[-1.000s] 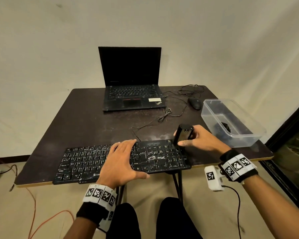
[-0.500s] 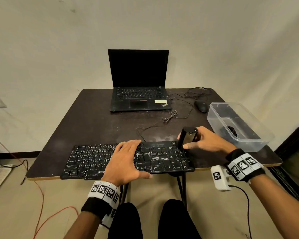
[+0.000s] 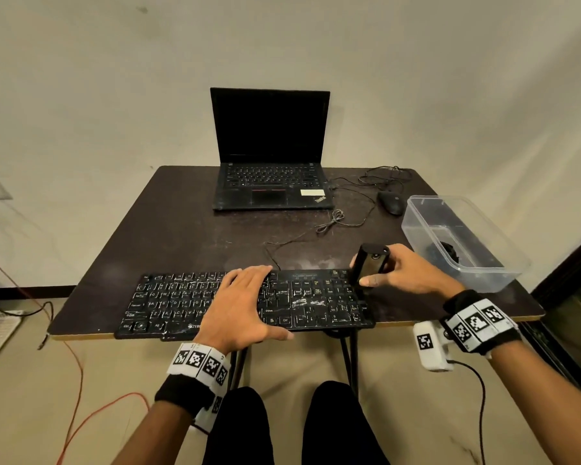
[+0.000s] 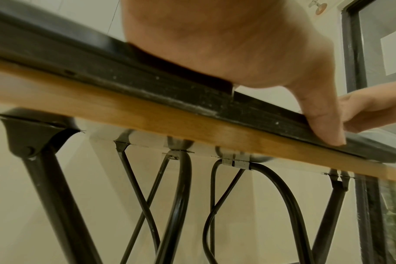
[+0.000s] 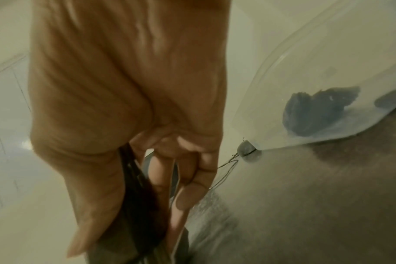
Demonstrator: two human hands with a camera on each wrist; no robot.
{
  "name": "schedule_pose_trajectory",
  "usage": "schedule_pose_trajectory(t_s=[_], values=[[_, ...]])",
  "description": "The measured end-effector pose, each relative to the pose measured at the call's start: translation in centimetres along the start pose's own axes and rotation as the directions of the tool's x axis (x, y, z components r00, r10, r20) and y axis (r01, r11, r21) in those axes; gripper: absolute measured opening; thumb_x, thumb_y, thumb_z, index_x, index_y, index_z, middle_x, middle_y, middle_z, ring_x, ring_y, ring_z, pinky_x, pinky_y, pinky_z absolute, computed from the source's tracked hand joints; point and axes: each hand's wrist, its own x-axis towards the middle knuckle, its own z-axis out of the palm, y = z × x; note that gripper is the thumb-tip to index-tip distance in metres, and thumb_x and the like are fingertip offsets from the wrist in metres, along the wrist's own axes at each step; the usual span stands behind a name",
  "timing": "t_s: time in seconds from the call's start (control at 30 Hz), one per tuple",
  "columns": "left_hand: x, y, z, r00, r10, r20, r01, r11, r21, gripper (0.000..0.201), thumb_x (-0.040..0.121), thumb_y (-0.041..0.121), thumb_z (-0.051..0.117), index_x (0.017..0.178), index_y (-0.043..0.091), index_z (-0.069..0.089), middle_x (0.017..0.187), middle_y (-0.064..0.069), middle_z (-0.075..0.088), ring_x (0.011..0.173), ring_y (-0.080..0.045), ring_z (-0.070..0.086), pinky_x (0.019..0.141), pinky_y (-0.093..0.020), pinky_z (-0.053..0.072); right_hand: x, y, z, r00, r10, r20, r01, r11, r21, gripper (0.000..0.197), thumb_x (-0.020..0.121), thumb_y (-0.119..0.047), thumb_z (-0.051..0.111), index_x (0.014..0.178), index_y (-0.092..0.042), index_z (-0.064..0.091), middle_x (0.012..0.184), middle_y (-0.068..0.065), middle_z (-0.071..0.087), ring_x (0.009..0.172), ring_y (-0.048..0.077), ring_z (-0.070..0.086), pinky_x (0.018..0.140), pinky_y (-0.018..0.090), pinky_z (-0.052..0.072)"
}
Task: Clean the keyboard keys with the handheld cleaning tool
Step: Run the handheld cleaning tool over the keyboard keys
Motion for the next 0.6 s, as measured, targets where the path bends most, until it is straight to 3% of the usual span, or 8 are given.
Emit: schedule_pose_trajectory(t_s=[0.07,0.17,0.23,0.33,0.47,0.53,0.6], values=[[0.1,0.0,0.1,1.0,0.004,-0.004,-0.004,1.0,-0.001,0.135,0.051,0.095,0.071,0.16,0.025,0.033,0.16,0.012,0.042,0.147,-0.01,0.035,0.131,-0.033,0.009,-0.1,-0.2,-0.1,0.999,0.009,0.039,-0.009,1.0,0.014,0.033,0.09,-0.009,0.084,0.118,-0.023,0.077,0.108,-0.004,0.082,0.105,0.015,0.077,0.099,0.034,0.058],[0.1,0.0,0.1,1.0,0.004,-0.009,-0.004,1.0,0.008,0.135,0.051,0.096,0.071,0.16,0.025,0.033,0.16,0.011,0.042,0.148,-0.01,0.035,0.131,-0.032,0.008,0.5,0.0,0.0,0.997,0.014,-0.074,-0.016,0.999,-0.029,0.032,0.086,-0.02,0.088,0.114,-0.033,0.079,0.106,-0.008,0.082,0.104,0.017,0.076,0.104,0.046,0.057],[0.1,0.0,0.0,1.0,0.008,-0.011,-0.008,1.0,-0.004,0.134,0.05,0.095,0.072,0.159,0.025,0.034,0.159,0.011,0.044,0.146,-0.01,0.037,0.131,-0.033,0.009,0.7,-0.2,0.6,0.996,0.014,-0.085,-0.016,1.0,-0.027,0.032,0.085,-0.018,0.088,0.113,-0.032,0.079,0.105,-0.009,0.082,0.104,0.014,0.076,0.103,0.04,0.057],[0.1,-0.1,0.0,1.0,0.014,-0.013,-0.014,1.0,-0.01,0.134,0.05,0.095,0.071,0.158,0.025,0.035,0.157,0.012,0.045,0.145,-0.009,0.038,0.131,-0.036,0.011,0.9,-1.1,0.9,1.0,0.008,0.01,-0.008,1.0,0.006,0.032,0.088,-0.007,0.085,0.116,-0.022,0.078,0.106,-0.006,0.082,0.103,0.009,0.076,0.097,0.024,0.056],[0.1,-0.2,0.1,1.0,0.016,-0.015,-0.016,1.0,-0.007,0.134,0.05,0.095,0.07,0.158,0.024,0.036,0.157,0.01,0.046,0.145,-0.01,0.039,0.131,-0.037,0.011,1.4,-1.4,1.4,0.994,0.021,-0.112,-0.025,0.999,-0.036,0.032,0.087,-0.013,0.087,0.115,-0.025,0.079,0.106,-0.007,0.082,0.103,0.009,0.075,0.098,0.03,0.056],[0.2,-0.2,0.2,1.0,0.018,-0.015,-0.019,1.0,-0.008,0.134,0.05,0.096,0.07,0.158,0.024,0.036,0.157,0.01,0.046,0.145,-0.01,0.039,0.131,-0.037,0.012,1.4,-1.8,1.7,0.999,0.028,-0.037,-0.028,0.999,-0.019,0.033,0.088,-0.01,0.085,0.119,-0.019,0.078,0.108,-0.003,0.082,0.104,0.01,0.076,0.095,0.023,0.055],[0.1,-0.3,0.2,1.0,0.018,-0.01,-0.018,1.0,0.001,0.135,0.05,0.096,0.068,0.158,0.023,0.035,0.158,0.01,0.045,0.146,-0.011,0.038,0.131,-0.037,0.012,1.7,-1.9,1.8,0.999,0.04,-0.001,-0.04,0.999,-0.004,0.032,0.088,-0.009,0.085,0.119,-0.015,0.077,0.108,0.0,0.082,0.103,0.013,0.077,0.096,0.025,0.057]])
